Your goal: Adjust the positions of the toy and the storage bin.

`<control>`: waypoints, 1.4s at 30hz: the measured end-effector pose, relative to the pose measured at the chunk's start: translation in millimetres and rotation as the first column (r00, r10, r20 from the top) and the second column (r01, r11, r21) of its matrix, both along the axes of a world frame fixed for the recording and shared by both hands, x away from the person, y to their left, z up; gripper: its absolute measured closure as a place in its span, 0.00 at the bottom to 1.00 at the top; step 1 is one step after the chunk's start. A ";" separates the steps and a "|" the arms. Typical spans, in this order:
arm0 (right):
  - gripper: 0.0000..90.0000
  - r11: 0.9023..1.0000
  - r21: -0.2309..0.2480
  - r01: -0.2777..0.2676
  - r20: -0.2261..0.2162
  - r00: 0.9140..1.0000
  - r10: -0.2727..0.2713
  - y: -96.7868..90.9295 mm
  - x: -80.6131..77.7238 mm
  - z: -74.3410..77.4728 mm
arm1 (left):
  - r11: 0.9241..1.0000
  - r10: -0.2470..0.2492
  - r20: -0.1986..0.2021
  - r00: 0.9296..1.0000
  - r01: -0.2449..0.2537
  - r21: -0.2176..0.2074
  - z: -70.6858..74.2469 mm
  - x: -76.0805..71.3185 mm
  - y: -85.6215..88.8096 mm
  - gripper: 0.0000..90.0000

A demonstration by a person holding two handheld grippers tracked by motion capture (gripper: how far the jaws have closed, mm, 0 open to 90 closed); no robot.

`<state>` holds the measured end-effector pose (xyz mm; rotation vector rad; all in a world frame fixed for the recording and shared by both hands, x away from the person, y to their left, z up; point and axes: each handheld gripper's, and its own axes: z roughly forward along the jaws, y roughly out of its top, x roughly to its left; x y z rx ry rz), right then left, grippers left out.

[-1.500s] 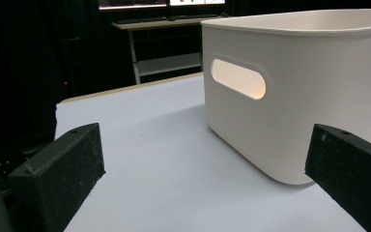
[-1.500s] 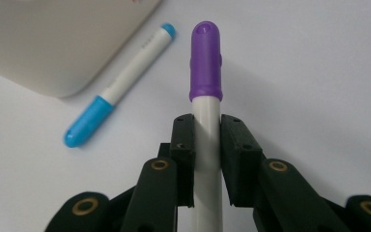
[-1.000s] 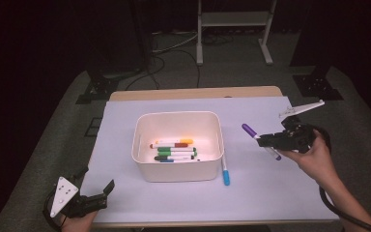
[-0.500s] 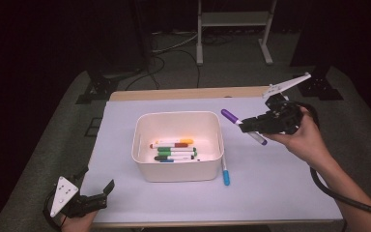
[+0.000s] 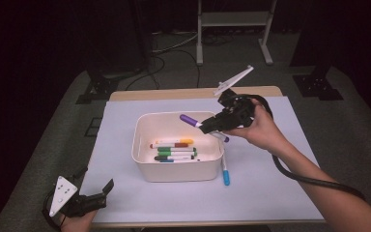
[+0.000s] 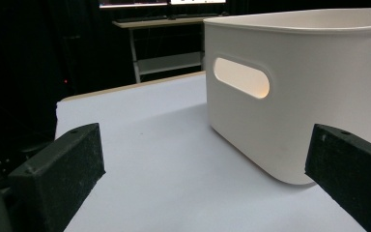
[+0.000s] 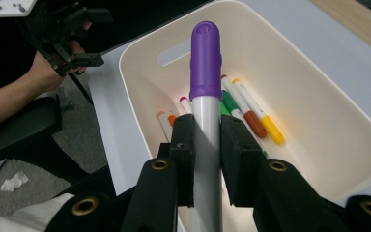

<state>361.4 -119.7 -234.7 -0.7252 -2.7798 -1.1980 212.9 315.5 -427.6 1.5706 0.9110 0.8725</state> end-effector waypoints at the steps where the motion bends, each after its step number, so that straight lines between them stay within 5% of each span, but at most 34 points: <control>1: 0.84 1.000 -0.002 -0.015 -0.007 1.000 0.015 6.1 1.3 -1.2 | 1.000 0.001 0.000 1.000 -0.001 0.001 0.0 -0.1 0.1 0.00; 10: 0.84 0.990 -0.032 -0.135 -0.034 0.990 0.134 55.4 7.7 -16.4 | 1.000 -0.004 0.003 1.000 0.004 0.000 0.3 -0.6 0.2 0.00; 18: 0.84 0.975 -0.079 -0.208 -0.068 0.977 0.203 88.2 15.5 -45.5 | 1.000 0.001 0.001 1.000 -0.001 -0.004 -0.4 -0.8 2.9 0.00; 27: 0.84 0.960 -0.130 -0.248 -0.111 0.966 0.234 112.1 26.9 -75.2 | 1.000 0.004 0.001 1.000 -0.004 -0.012 -0.4 -0.2 4.1 0.00; 42: 0.84 0.917 -0.272 -0.291 -0.154 0.954 0.257 136.0 25.9 -103.3 | 1.000 0.006 0.008 1.000 -0.006 -0.017 0.3 -0.5 5.9 0.00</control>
